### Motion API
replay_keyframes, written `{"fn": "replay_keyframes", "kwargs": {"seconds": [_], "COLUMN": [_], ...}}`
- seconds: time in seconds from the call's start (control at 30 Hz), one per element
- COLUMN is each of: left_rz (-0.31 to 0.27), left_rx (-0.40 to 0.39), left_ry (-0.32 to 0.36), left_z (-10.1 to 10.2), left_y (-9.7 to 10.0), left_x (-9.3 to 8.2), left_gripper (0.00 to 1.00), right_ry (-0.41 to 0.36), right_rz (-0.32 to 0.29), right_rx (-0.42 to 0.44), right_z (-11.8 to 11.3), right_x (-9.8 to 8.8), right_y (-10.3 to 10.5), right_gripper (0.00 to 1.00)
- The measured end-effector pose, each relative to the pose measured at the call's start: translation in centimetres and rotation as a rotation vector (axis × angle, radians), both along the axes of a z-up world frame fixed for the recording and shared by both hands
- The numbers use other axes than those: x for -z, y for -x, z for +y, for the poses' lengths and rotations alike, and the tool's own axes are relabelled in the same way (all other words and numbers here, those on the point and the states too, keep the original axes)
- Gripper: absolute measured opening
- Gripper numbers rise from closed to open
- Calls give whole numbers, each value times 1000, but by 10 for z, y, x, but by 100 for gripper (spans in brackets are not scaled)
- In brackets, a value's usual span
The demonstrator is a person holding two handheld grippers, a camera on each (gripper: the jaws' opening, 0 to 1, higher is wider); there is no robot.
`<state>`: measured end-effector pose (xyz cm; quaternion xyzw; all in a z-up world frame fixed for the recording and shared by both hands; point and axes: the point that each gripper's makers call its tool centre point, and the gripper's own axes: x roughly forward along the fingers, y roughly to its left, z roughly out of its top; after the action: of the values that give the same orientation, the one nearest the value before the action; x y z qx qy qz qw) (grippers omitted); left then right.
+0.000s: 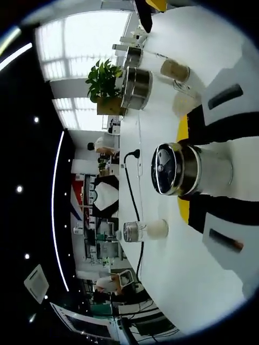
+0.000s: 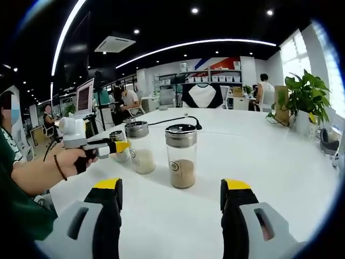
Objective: Rotate the seasoning bottle until the label or dispensing opening points toward the visible target arrow and the bottle remains upright within the marked orientation range
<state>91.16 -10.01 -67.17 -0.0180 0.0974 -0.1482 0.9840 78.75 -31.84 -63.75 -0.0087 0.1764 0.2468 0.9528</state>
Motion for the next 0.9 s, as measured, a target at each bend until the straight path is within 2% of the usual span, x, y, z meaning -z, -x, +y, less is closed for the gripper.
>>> {"fn": "replay_keyframes", "kwargs": {"seconds": [0.77,0.9], "left_rz": [-1,-2], "left_rx": [40,49], "left_ry": [2,1], "left_z": [-2,-3], "left_y": [0,1], "left_x": [0,0], "left_gripper": [37,37], "right_ry": [-3,-21], "right_rz": [-1,-20], "right_rx": [-5,-16], "right_z": [2,5], "right_x": [-2,-7], "right_y": [1,1], "right_gripper": [75,75]}}
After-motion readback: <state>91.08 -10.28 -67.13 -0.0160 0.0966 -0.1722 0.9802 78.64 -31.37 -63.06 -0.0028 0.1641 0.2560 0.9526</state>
